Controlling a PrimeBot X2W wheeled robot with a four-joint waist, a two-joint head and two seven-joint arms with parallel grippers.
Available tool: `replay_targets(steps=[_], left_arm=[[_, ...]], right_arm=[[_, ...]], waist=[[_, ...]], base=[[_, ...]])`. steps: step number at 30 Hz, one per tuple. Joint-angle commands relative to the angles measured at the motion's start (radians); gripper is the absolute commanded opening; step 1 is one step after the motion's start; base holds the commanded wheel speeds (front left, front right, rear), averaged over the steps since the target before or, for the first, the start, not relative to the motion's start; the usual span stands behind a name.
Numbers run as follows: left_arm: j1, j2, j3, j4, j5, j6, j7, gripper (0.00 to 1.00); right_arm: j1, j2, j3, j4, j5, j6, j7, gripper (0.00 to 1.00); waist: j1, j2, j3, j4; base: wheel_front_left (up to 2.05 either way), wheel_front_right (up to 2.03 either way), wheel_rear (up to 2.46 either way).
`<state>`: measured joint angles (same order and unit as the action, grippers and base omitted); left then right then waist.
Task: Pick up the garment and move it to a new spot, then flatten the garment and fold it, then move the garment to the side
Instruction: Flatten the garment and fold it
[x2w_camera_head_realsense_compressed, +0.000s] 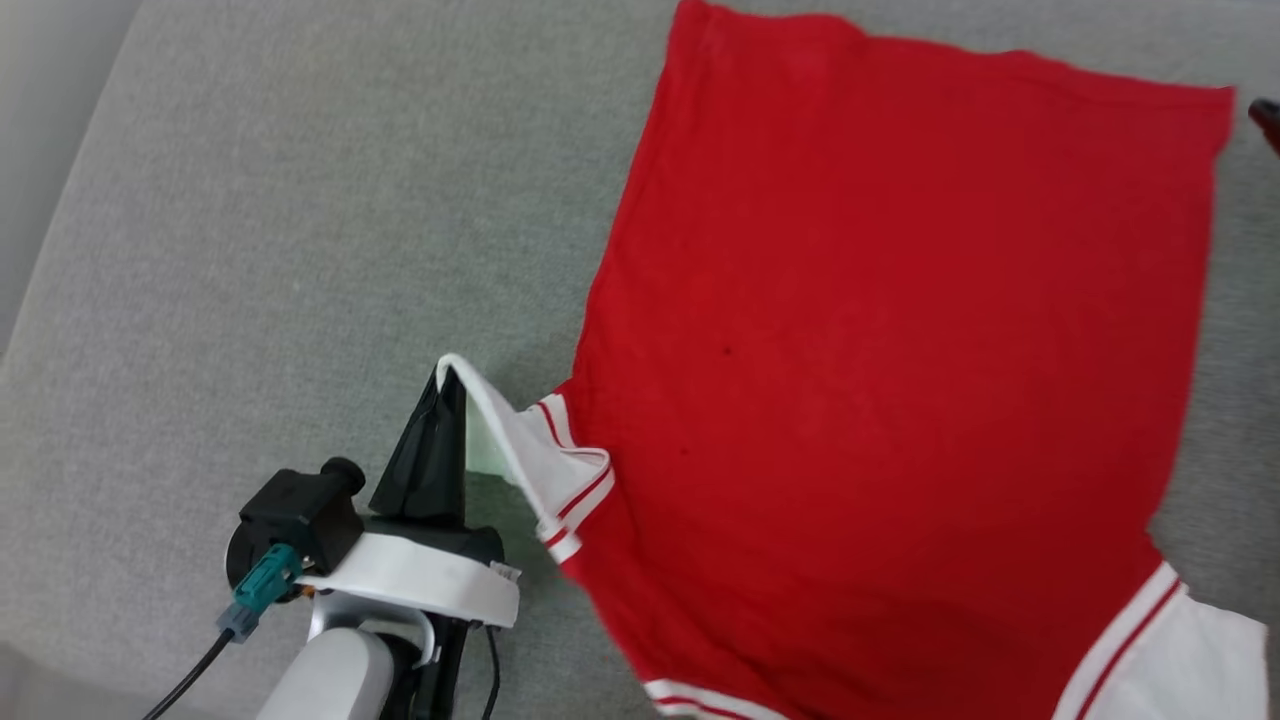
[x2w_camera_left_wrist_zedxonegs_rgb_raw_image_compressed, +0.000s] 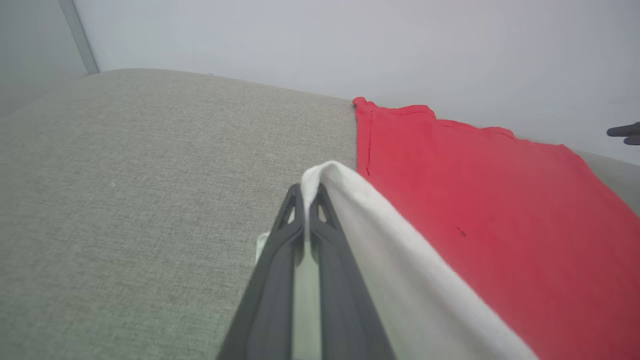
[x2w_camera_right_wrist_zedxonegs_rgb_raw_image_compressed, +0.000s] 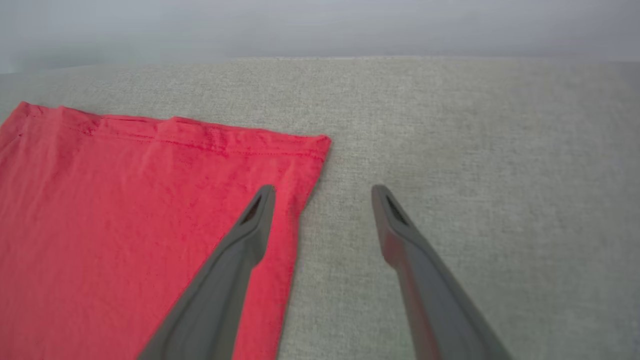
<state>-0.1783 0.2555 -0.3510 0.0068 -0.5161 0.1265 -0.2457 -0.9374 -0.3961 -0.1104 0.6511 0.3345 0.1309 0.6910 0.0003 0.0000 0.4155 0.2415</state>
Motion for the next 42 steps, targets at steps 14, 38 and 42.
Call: replay_targets(steps=[14, 38, 42], left_arm=[[-0.064, -0.04, -0.004, -0.006, 0.039, -0.04, -0.019, 0.0], [0.085, 0.038, 0.082, 0.04, 0.029, 0.033, 0.033, 0.0], [0.15, 0.073, 0.109, 0.024, 0.021, 0.066, 0.068, 0.0]], right_arm=[[-0.116, 0.082, -0.117, 0.216, -0.149, 0.0, 0.302, 0.85], [0.146, -0.084, 0.218, -0.115, 0.021, 0.0, 0.156, 0.0], [0.32, -0.144, 0.25, -0.199, 0.075, 0.0, 0.163, 0.0]], waist=[[-0.0003, 0.0, 0.131, 0.092], [-0.0003, 0.0, -0.178, -0.109], [-0.0003, 0.0, -0.251, -0.171]], base=[[0.0, 0.0, 0.0], [0.0, 0.0, 0.0], [0.0, 0.0, 0.0]])
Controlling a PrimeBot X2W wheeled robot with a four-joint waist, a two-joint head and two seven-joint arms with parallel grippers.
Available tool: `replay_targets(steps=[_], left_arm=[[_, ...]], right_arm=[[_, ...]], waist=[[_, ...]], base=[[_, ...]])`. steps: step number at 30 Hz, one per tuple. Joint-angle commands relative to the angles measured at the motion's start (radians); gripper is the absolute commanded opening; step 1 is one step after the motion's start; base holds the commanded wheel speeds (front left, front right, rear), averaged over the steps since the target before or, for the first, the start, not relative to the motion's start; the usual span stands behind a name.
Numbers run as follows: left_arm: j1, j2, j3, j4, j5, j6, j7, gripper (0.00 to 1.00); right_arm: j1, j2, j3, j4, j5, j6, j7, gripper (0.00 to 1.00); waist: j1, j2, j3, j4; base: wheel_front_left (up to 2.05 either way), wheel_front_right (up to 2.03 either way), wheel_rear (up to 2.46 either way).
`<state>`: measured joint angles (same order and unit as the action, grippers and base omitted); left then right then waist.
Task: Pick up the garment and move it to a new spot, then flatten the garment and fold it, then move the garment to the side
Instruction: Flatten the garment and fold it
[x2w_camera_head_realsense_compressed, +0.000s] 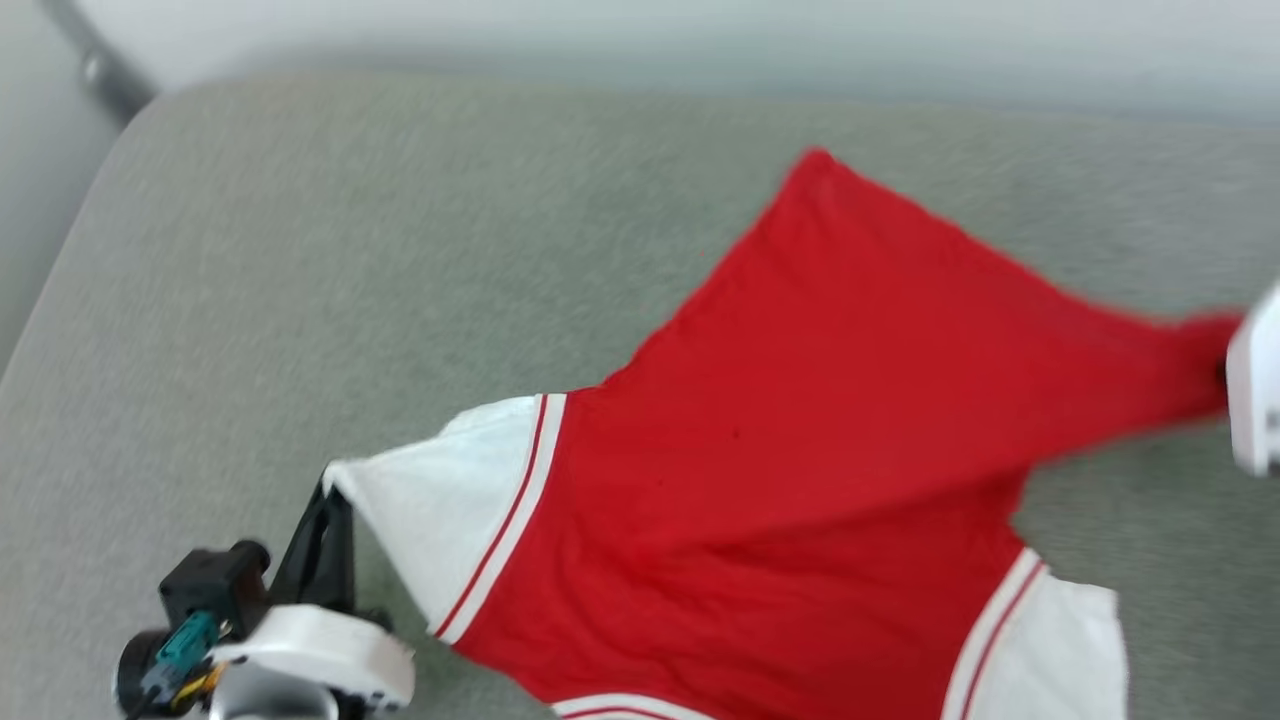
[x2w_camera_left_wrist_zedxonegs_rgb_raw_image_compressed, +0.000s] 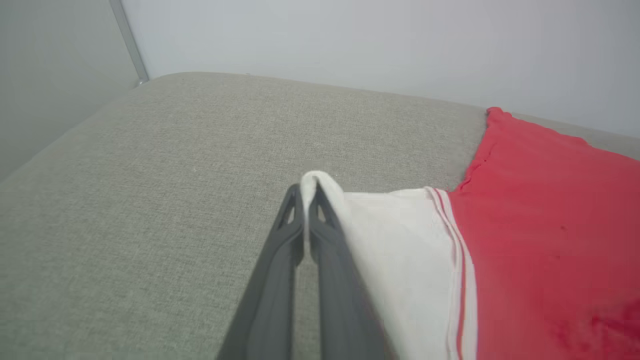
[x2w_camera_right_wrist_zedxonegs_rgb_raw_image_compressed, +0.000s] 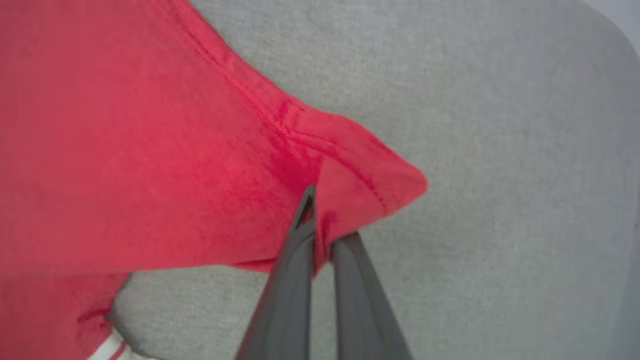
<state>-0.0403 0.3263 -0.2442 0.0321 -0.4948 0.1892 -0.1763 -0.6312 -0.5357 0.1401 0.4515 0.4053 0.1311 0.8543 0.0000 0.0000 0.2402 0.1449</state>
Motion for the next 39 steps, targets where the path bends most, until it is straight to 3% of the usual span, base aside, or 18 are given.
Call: replay_targets(steps=[1, 6, 13, 14, 15, 16, 21, 27, 31, 34, 39], left_arm=[[0.03, 0.01, 0.009, -0.008, -0.003, 0.011, 0.007, 0.0], [0.106, 0.035, 0.025, -0.035, -0.017, 0.043, 0.051, 0.0], [0.164, 0.047, 0.028, -0.055, -0.022, 0.07, 0.088, 0.0], [0.167, 0.047, 0.028, -0.056, -0.025, 0.072, 0.09, 0.0], [0.169, 0.047, 0.027, -0.059, -0.026, 0.073, 0.09, 0.0], [0.171, 0.048, 0.026, -0.06, -0.027, 0.074, 0.093, 0.0], [0.167, 0.056, 0.03, -0.071, -0.028, 0.076, 0.1, 0.0], [0.13, 0.06, 0.022, -0.089, -0.021, 0.07, 0.1, 0.0], [0.093, 0.056, 0.015, -0.11, -0.018, 0.063, 0.092, 0.0], [0.063, 0.052, 0.007, -0.124, -0.01, 0.058, 0.088, 0.0], [0.007, 0.042, -0.014, -0.132, -0.005, 0.038, 0.078, 0.0]], right_arm=[[0.063, -0.012, -0.003, -0.02, 0.018, -0.001, 0.004, 0.0], [0.326, -0.04, -0.053, -0.118, 0.067, -0.001, 0.031, 0.0], [0.639, 0.04, -0.178, -0.211, 0.095, -0.001, 0.086, 0.0], [0.668, 0.057, -0.192, -0.224, 0.096, -0.001, 0.086, 0.16], [0.692, 0.072, -0.201, -0.237, 0.096, -0.001, 0.085, 0.46], [0.708, 0.09, -0.214, -0.248, 0.102, -0.001, 0.078, 1.0], [0.714, 0.148, -0.268, -0.306, 0.089, -0.001, -0.019, 1.0], [0.613, 0.186, -0.301, -0.348, 0.069, -0.001, -0.302, 1.0], [0.517, 0.19, -0.263, -0.335, 0.087, -0.001, -0.456, 1.0], [0.435, 0.175, -0.202, -0.308, 0.129, -0.001, -0.476, 1.0], [0.289, 0.129, -0.089, -0.26, 0.166, -0.001, -0.365, 1.0]], waist=[[0.0, 0.0, -0.094, -0.09], [0.0, 0.0, -0.16, -0.144], [0.0, 0.0, -0.191, -0.19], [0.0, 0.0, -0.191, -0.194], [0.0, 0.0, -0.189, -0.198], [0.0, 0.0, -0.186, -0.201], [0.0, 0.0, -0.172, -0.212], [0.0, 0.0, -0.129, -0.203], [0.0, 0.0, -0.082, -0.188], [0.0, 0.0, -0.043, -0.171], [0.0, 0.0, 0.018, -0.136]], base=[[0.0, 0.0, 0.0], [0.0, 0.0, 0.0], [0.0, 0.0, 0.0], [0.0, 0.0, 0.0], [0.0, 0.0, 0.0], [0.0, 0.0, 0.0], [0.0, 0.0, 0.0], [0.0, 0.0, 0.0], [0.0, 0.0, 0.0], [0.0, 0.0, 0.0], [0.0, 0.0, 0.0]])
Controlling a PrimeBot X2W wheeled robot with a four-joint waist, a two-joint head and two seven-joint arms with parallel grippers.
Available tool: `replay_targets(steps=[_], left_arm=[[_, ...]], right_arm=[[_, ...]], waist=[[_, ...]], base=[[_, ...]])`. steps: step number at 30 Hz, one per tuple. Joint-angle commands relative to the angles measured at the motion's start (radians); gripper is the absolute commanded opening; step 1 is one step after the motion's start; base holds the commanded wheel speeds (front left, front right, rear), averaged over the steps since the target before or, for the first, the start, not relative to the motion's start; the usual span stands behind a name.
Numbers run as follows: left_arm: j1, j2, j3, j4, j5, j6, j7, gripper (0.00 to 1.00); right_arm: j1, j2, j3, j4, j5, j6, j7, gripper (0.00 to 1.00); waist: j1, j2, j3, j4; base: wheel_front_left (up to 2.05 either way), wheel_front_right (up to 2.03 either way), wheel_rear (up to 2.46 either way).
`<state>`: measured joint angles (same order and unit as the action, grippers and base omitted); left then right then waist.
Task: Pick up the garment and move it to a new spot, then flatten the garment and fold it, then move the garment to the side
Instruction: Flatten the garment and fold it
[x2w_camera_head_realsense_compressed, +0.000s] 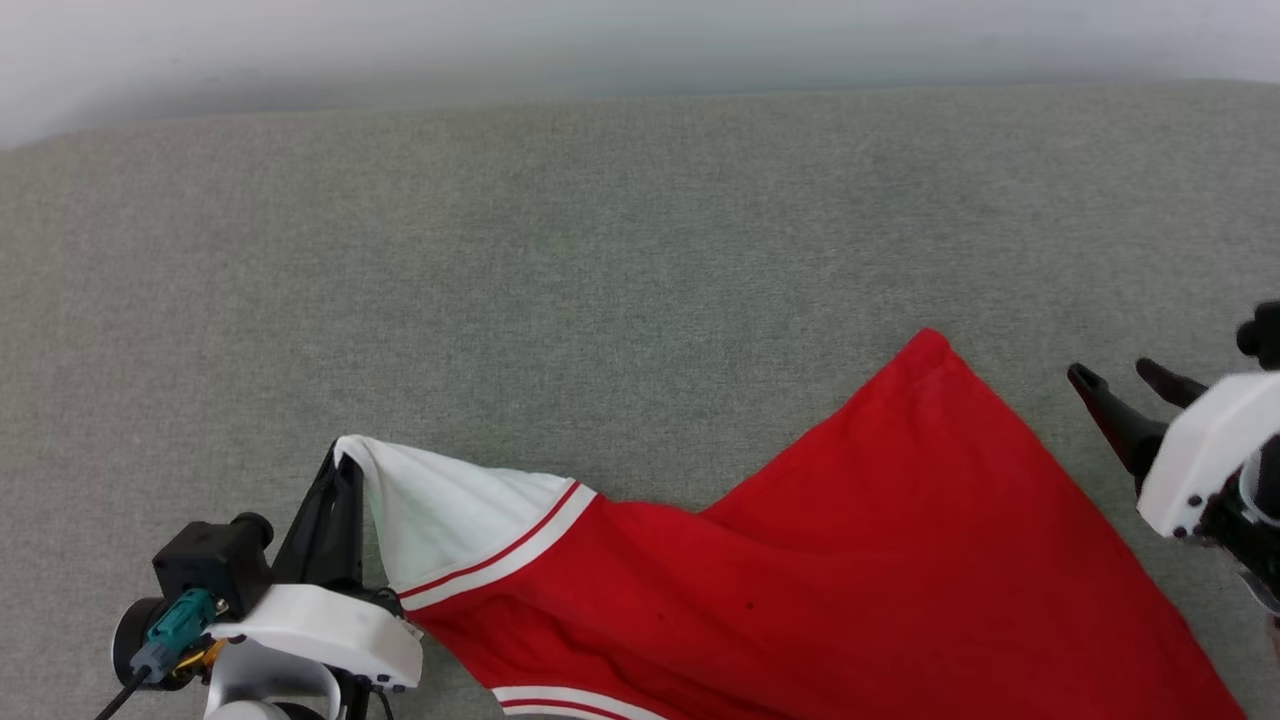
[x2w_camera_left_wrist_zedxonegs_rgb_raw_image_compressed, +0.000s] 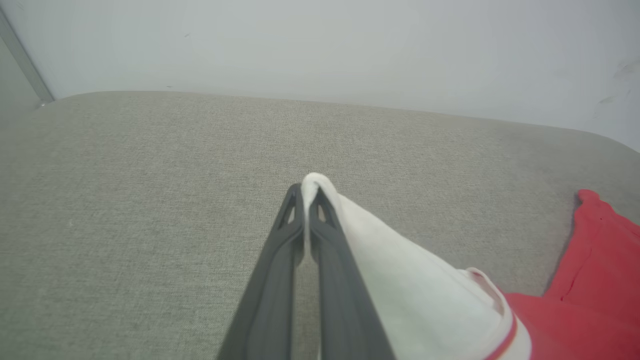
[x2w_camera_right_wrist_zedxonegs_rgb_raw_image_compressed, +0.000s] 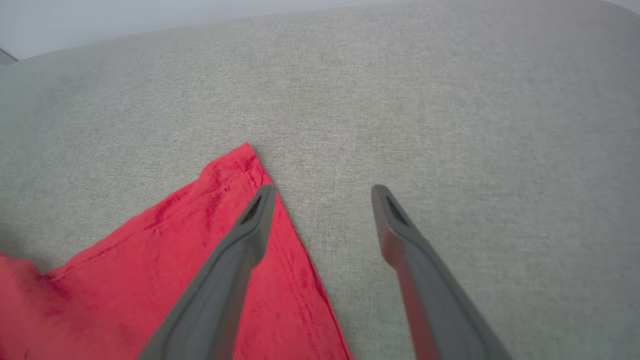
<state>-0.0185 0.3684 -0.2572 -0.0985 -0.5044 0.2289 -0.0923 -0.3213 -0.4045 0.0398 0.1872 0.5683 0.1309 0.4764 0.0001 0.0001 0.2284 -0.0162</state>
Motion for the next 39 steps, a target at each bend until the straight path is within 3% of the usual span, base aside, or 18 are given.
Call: replay_targets(steps=[1, 11, 21, 23, 24, 32, 39], left_arm=[[-0.024, -0.002, -0.006, 0.0, 0.007, -0.007, -0.01, 0.0], [-0.118, -0.026, -0.036, 0.028, 0.016, -0.04, -0.045, 0.0], [-0.158, -0.049, -0.047, 0.067, 0.007, -0.053, -0.076, 0.0], [-0.162, -0.051, -0.049, 0.075, 0.006, -0.055, -0.081, 0.0], [-0.163, -0.051, -0.049, 0.078, 0.004, -0.056, -0.082, 0.0], [-0.163, -0.037, -0.039, 0.105, -0.003, -0.057, -0.084, 0.0], [-0.232, -0.003, -0.021, 0.139, -0.015, -0.083, -0.066, 0.0]], right_arm=[[-0.055, -0.007, 0.03, 0.015, 0.015, 0.0, 0.055, 1.0], [-0.281, -0.006, 0.102, 0.113, 0.015, 0.0, 0.471, 1.0], [-0.279, 0.02, 0.211, 0.188, 0.008, 0.0, 0.588, 1.0], [-0.267, 0.028, 0.236, 0.195, 0.022, 0.001, 0.596, 0.29], [-0.265, 0.029, 0.246, 0.195, 0.03, 0.001, 0.598, 0.0], [-0.3, -0.016, 0.275, 0.157, 0.052, 0.001, 0.537, 0.0], [-0.326, -0.035, 0.243, 0.171, -0.007, 0.0, 0.389, 0.0]], waist=[[-0.0001, -0.0001, 0.041, 0.033], [-0.0001, -0.0001, 0.149, 0.1], [-0.0001, -0.0001, 0.199, 0.124], [-0.0001, -0.0001, 0.199, 0.125], [-0.0001, -0.0001, 0.199, 0.124], [-0.0001, -0.0001, 0.144, 0.114], [-0.0001, -0.0001, 0.025, 0.095]], base=[[0.0, 0.0, 0.0], [0.0, 0.0, 0.0], [0.0, 0.0, 0.0], [0.0, 0.0, 0.0], [0.0, 0.0, 0.0], [0.0, 0.0, 0.0], [0.0, 0.0, 0.0]])
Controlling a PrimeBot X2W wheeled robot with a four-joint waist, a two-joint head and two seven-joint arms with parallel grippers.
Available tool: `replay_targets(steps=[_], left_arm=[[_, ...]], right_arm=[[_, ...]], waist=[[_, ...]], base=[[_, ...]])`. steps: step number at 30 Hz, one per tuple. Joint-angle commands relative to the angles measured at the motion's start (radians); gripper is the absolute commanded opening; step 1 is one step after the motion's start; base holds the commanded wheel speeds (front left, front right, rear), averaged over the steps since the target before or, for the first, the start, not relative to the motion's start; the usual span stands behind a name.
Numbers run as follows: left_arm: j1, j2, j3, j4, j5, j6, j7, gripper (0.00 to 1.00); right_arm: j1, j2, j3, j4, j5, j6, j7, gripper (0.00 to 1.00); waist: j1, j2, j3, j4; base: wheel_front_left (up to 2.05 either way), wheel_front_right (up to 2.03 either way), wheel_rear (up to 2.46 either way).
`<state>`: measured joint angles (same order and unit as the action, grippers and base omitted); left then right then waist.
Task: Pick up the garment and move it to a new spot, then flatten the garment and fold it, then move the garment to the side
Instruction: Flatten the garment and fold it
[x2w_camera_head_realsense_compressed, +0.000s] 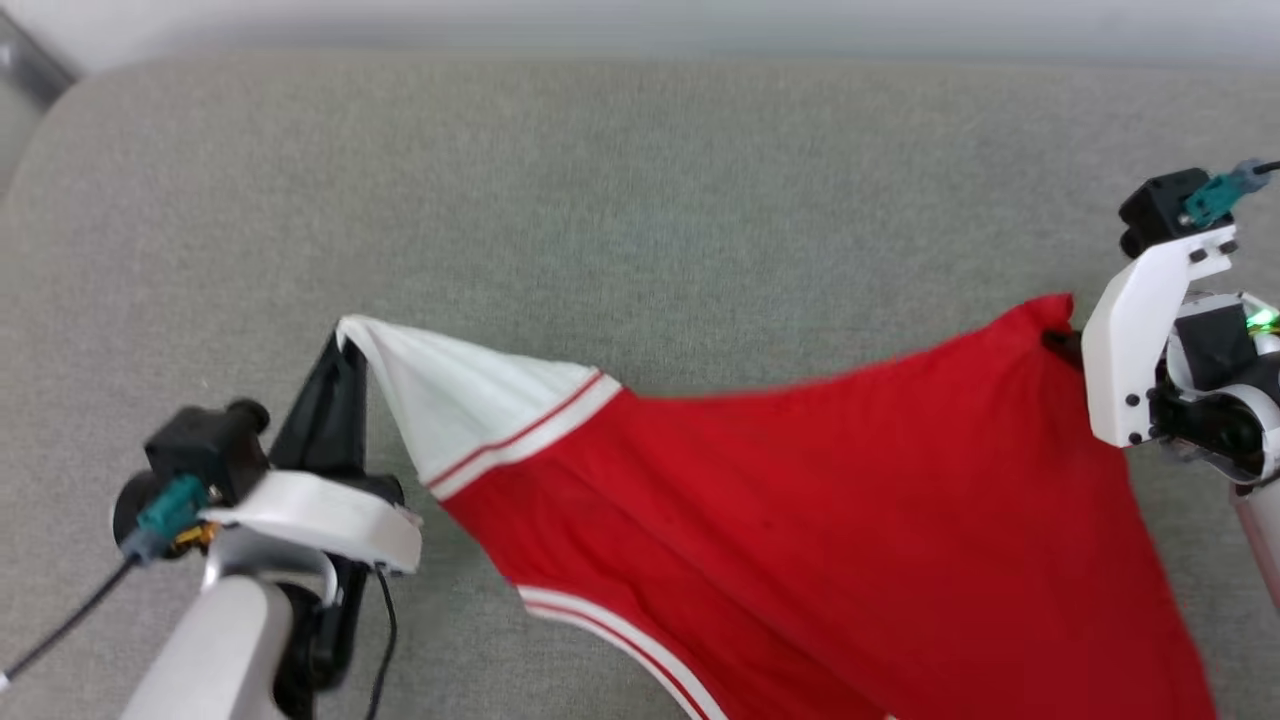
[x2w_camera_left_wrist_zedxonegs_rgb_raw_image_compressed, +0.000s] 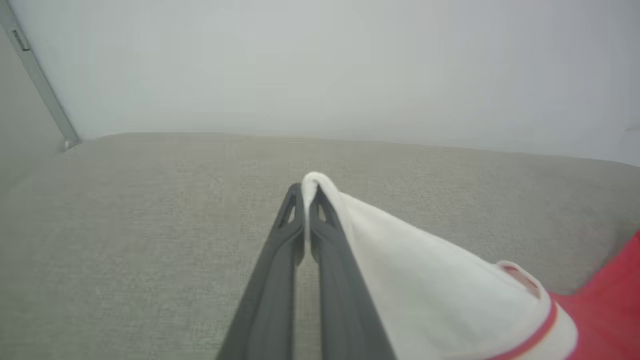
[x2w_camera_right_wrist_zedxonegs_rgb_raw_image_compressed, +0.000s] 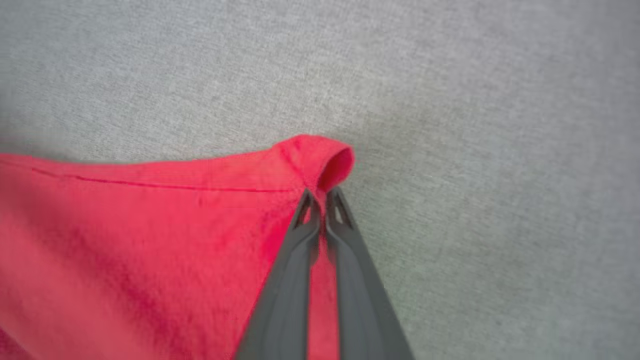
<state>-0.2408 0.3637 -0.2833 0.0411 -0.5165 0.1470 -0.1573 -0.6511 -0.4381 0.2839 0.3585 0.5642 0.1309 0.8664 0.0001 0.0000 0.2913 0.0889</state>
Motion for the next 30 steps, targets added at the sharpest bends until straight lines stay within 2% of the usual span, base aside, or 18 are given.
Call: replay_targets(steps=[1, 7, 16, 22, 30], left_arm=[[-0.03, 0.007, 0.007, 0.007, -0.007, -0.008, 0.002, 0.0], [-0.195, 0.029, 0.032, 0.081, -0.021, -0.045, 0.021, 0.0], [-0.519, 0.021, 0.03, 0.352, -0.014, -0.112, 0.001, 0.0], [-0.755, 0.026, 0.024, 0.513, 0.014, -0.144, -0.033, 0.0], [-1.075, 0.063, 0.031, 0.601, 0.059, -0.179, -0.074, 0.0]], right_arm=[[0.004, -0.002, -0.011, 0.008, -0.013, 0.0, -0.023, 0.0], [-0.027, 0.016, -0.053, 0.051, -0.053, 0.0, -0.136, 0.0], [-0.153, 0.044, -0.076, 0.125, -0.101, 0.0, -0.267, 0.0], [-0.295, 0.044, -0.07, 0.15, -0.128, 0.0, -0.362, 0.0], [-0.526, 0.047, -0.084, 0.179, -0.177, -0.001, -0.513, 0.0]], waist=[[-0.0001, 0.0, -0.057, -0.012], [-0.0001, 0.0, -0.14, -0.035], [-0.0001, 0.0, -0.175, -0.069], [-0.0001, 0.0, -0.123, -0.092], [-0.0001, 0.0, 0.03, -0.121]], base=[[0.0, 0.0, 0.0], [0.0, 0.0, 0.0], [0.0, 0.0, 0.0], [0.0, 0.0, 0.0], [0.0, 0.0, 0.0]])
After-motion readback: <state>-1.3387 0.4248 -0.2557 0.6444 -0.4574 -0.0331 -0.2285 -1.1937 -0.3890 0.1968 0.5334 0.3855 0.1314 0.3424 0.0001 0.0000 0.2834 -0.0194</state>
